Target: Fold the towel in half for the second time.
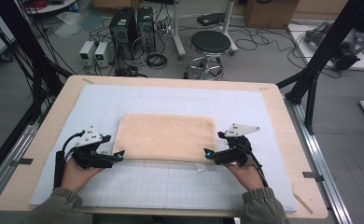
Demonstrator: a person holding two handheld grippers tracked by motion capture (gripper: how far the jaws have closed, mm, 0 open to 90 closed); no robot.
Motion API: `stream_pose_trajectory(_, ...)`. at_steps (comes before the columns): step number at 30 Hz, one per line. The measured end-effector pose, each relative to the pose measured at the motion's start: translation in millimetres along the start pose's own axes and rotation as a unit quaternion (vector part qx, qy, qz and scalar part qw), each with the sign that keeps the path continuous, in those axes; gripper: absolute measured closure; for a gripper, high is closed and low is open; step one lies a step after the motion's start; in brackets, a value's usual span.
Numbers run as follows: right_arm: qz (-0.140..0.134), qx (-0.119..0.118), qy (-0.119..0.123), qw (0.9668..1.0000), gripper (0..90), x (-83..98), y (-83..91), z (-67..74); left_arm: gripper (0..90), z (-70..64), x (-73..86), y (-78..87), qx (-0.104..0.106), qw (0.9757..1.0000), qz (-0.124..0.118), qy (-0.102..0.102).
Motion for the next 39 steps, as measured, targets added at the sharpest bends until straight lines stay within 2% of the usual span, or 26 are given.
stream_pose_trajectory(14,-0.004,0.008,0.005,1.0000,10.3,13.4,18.5,1.9,11.9,-0.8,2.3,9.7,-0.001,1.0000,-0.003,-0.001)
stream_pose_trajectory(19,-0.006,0.010,-0.005,0.9999,10.2,18.9,24.0,1.3,10.0,-0.4,2.8,12.5,-0.007,1.0000,-0.007,0.000)
stream_pose_trajectory(26,-0.006,0.010,-0.002,0.9999,10.2,22.7,28.7,3.6,9.5,-2.1,5.1,18.3,-0.005,1.0000,-0.005,-0.003)
stream_pose_trajectory(27,-0.005,0.013,-0.003,0.9999,10.2,23.3,29.5,3.9,9.4,-3.1,4.7,18.7,-0.006,1.0000,-0.008,0.001)
stream_pose_trajectory(32,-0.009,0.012,0.001,0.9999,10.2,24.8,33.2,6.2,8.6,-5.5,7.7,20.5,-0.003,1.0000,-0.001,-0.008)
stream_pose_trajectory(39,-0.015,0.015,-0.001,0.9998,10.2,28.7,40.3,9.4,8.2,-7.8,10.2,25.3,-0.002,1.0000,-0.004,-0.006)
Point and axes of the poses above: each handheld gripper's, and its own axes: y roughly backward along the jaws, x roughly out of its underside, z roughly to its left, the point moved 7 cm from there along -y, roughly forward along the jaws, and after that the axes turned 8 degrees about -x, right-handed, at the moved point
